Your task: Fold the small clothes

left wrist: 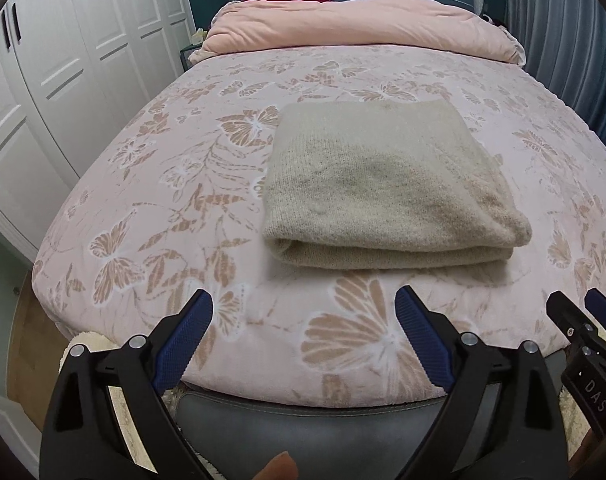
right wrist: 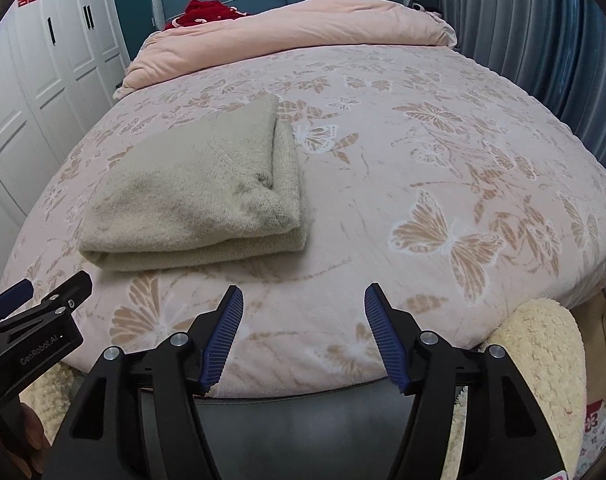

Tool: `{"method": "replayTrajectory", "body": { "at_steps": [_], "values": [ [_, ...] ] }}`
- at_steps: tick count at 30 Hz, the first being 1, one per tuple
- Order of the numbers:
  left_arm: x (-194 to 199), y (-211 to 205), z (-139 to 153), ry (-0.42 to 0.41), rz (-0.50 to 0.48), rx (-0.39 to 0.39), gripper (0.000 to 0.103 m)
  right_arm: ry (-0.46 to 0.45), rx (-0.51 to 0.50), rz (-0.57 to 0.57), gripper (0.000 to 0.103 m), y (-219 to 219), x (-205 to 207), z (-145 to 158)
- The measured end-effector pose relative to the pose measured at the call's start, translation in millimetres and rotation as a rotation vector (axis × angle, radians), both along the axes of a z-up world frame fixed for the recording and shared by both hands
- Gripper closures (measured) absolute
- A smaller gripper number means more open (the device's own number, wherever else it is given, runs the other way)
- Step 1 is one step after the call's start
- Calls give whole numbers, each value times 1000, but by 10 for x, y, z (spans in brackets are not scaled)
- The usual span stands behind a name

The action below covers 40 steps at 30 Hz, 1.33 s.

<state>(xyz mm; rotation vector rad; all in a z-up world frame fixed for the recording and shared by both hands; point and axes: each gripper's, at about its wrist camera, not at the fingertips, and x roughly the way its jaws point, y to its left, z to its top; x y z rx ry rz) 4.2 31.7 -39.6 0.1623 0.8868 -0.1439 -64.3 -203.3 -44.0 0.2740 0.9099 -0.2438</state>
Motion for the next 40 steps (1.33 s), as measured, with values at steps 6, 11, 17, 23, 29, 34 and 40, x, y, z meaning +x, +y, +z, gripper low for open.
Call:
{"method": "replayTrajectory", "body": {
  "at_steps": [6,11,17,23,29,34,40],
  "values": [
    [-78,32,-27,-5,9,-17,13,-2,-12,3,40,42,-23,17],
    [-112,38,-24,-29,13,-14,13,-11,-42,35,40,171,-13,33],
    [-95,63,-43,-27,53,-4,13,-11,-55,51,40,224,-1,35],
    [-85,87,-55,-11,51,-36,13,1,-50,49,39,220,5,16],
    [-121,23,-66,-22,17,-33,13,0,-54,64,39,239,4,4],
    [-128,-38,-97,-5,-8,-19,13,-7,-61,71,38,287,-2,8],
    [-139,-61,-110,-3,-9,-2,13,-8,-58,64,36,273,-9,18]
  ]
}}
